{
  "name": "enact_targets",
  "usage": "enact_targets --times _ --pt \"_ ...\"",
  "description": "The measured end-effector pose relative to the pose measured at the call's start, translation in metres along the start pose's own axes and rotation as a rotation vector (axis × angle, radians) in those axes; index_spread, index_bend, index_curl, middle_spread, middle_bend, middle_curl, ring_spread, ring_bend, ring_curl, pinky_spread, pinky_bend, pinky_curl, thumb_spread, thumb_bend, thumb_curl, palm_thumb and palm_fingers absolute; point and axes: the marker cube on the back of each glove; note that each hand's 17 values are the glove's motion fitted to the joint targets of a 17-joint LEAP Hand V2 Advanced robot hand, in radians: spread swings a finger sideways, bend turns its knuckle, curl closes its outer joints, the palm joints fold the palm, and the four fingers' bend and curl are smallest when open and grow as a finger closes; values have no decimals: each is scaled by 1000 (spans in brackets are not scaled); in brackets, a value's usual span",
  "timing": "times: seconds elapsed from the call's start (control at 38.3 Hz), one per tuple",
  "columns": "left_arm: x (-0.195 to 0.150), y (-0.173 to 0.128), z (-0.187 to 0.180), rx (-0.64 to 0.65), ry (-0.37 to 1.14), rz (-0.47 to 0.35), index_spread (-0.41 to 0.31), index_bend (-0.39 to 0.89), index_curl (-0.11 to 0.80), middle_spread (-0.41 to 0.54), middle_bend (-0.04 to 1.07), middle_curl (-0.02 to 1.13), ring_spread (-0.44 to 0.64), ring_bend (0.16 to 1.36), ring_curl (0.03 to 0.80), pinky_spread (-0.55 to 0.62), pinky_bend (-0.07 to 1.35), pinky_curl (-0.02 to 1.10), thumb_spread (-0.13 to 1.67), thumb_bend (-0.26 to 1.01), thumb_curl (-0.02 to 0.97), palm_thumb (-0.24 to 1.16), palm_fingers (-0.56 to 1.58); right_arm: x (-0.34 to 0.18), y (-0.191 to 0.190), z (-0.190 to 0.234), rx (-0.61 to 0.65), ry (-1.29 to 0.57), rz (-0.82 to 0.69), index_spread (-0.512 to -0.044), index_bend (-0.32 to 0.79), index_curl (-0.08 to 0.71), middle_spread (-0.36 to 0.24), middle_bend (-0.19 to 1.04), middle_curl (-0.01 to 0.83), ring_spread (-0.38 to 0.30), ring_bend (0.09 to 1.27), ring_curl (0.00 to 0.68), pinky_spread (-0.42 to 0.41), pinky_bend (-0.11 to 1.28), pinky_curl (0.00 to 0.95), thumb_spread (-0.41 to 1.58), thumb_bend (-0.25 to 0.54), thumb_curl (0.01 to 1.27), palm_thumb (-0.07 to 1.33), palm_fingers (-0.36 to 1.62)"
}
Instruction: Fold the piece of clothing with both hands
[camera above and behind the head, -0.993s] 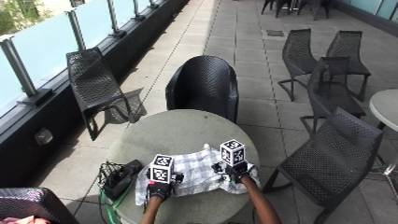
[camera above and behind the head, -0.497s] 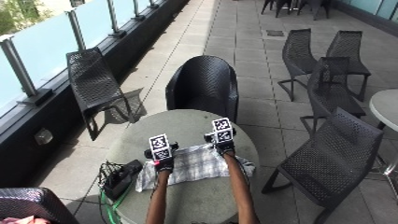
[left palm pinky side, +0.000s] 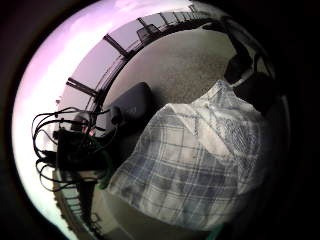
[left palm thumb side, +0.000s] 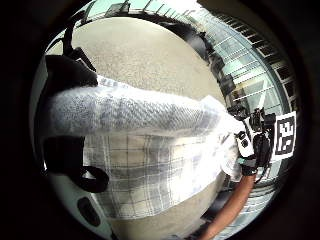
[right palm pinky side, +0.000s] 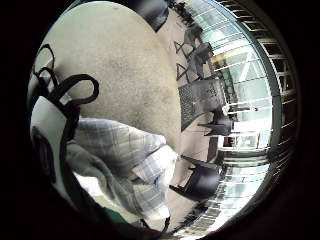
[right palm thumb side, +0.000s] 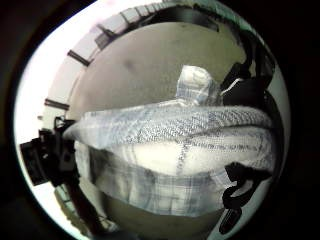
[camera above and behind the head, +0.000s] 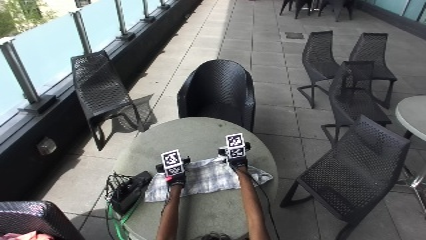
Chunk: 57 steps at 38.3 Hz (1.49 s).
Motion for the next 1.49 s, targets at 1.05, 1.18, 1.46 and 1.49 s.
enact_targets --times 1.05,1.18,1.46,1.49 --pt "-2 21 55 -201 14 161 -157 146 416 -135 138 349 34 408 346 343 257 367 1343 -39 203 308 429 117 112 73 -492 -205 361 -292 98 223 33 168 316 118 533 348 214 789 392 1039 84 278 497 343" --pt "0 18 55 -180 27 165 -148 151 407 -125 156 344 62 428 349 365 246 367 1385 -28 183 232 400 111 101 67 -359 -170 379 -319 28 179 -28 314 361 0 664 378 106 743 363 1077 87 291 562 597" --pt "-4 21 30 -132 290 115 -143 174 402 -126 168 334 69 448 343 370 245 365 1434 -1 177 186 461 99 87 32 -332 -640 482 -315 121 217 -177 527 462 -143 768 452 -178 694 378 1031 134 370 806 1222" --pt "-2 25 22 -161 385 120 -146 174 400 -129 165 331 67 445 335 363 248 362 1436 1 181 191 478 97 83 25 -316 -710 485 -313 120 222 -178 527 466 -148 775 460 -190 703 384 1007 130 380 820 1233"
